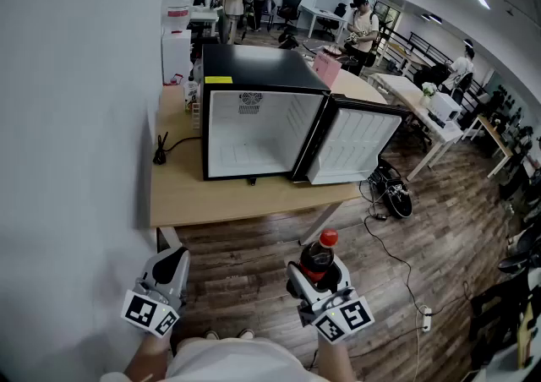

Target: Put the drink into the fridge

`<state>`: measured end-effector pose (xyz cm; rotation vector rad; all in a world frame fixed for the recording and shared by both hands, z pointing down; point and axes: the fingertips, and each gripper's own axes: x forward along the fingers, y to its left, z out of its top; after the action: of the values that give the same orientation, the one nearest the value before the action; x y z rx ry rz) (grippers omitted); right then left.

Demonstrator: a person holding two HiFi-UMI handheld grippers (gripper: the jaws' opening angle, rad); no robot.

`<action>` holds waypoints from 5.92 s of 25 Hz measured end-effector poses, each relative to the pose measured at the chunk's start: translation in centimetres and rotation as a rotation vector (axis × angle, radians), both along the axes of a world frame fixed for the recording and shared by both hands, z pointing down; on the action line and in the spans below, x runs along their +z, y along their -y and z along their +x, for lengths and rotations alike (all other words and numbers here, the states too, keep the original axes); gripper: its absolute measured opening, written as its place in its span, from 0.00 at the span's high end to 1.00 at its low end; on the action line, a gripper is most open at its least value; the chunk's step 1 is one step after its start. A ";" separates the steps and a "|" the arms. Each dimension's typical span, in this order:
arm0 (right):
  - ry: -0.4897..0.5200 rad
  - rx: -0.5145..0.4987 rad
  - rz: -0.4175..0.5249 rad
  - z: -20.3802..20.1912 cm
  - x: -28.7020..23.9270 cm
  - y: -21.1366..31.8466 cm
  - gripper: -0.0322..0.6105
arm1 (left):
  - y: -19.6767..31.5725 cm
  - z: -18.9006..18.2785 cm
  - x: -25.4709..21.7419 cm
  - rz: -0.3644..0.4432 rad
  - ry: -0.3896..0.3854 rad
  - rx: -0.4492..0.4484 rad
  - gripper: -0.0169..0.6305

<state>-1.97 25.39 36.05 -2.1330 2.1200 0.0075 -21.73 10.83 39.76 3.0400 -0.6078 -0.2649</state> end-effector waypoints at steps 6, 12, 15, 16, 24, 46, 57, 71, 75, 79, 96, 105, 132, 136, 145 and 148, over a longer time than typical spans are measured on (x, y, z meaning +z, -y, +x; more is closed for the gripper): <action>0.013 -0.018 -0.008 -0.3 0.2 0.1 0.46 | 0.1 -0.5 0.3 -0.012 0.011 -0.012 0.95; 0.036 -0.024 -0.015 0.0 0.6 0.4 0.46 | 0.2 -0.2 0.9 -0.028 0.019 -0.011 0.95; 0.061 -0.038 -0.002 -0.1 0.5 0.3 0.46 | 0.2 -0.4 1.0 -0.034 0.022 -0.014 0.95; 0.071 -0.044 0.004 -0.1 0.4 0.2 0.46 | 0.3 -0.5 1.1 -0.036 0.023 -0.017 0.95; 0.098 -0.060 0.003 0.5 0.7 0.0 0.46 | -0.1 -0.6 1.6 -0.049 0.032 -0.036 0.95; 0.151 -0.130 -0.039 4.8 3.9 1.9 0.46 | 0.2 2.4 5.1 -0.110 0.103 -0.099 0.95; 0.118 -0.095 -0.081 10.0 3.5 14.2 0.46 | 13.5 10.2 5.8 -0.119 0.063 -0.034 0.95; 0.124 0.013 -0.162 14.2 4.6 23.4 0.47 | 23.6 20.2 7.9 -0.179 0.033 0.160 0.95; 0.150 0.024 -0.174 15.5 5.2 24.4 0.47 | 24.0 22.4 8.0 -0.184 0.053 0.198 0.95; 0.152 -0.002 -0.166 17.5 5.4 25.9 0.47 | 25.3 23.9 7.5 -0.170 0.056 0.166 0.95; 0.066 -0.165 -0.141 21.0 4.4 33.5 0.47 | 27.6 23.7 5.0 -0.131 0.053 -0.011 0.95; 0.027 -0.207 -0.143 21.7 5.3 37.8 0.47 | 28.2 23.8 4.6 -0.126 0.059 -0.041 0.95; 0.005 -0.209 -0.259 24.7 14.4 49.1 0.47 | 28.4 24.1 4.7 -0.136 0.123 -0.110 0.95; 0.003 -0.200 -0.264 25.1 15.6 50.3 0.47 | 27.9 23.1 5.3 -0.153 0.147 -0.143 0.95; -0.053 -0.170 -0.282 25.6 17.6 53.4 0.47 | 27.2 21.4 6.2 -0.177 0.186 -0.206 0.95; -0.054 -0.165 -0.273 26.0 17.8 54.2 0.47 | 26.8 21.0 6.6 -0.186 0.193 -0.221 0.95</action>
<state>24.01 -28.79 53.82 -2.1068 2.4462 -0.2580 -0.75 -16.01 46.34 2.8394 -0.9258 0.0790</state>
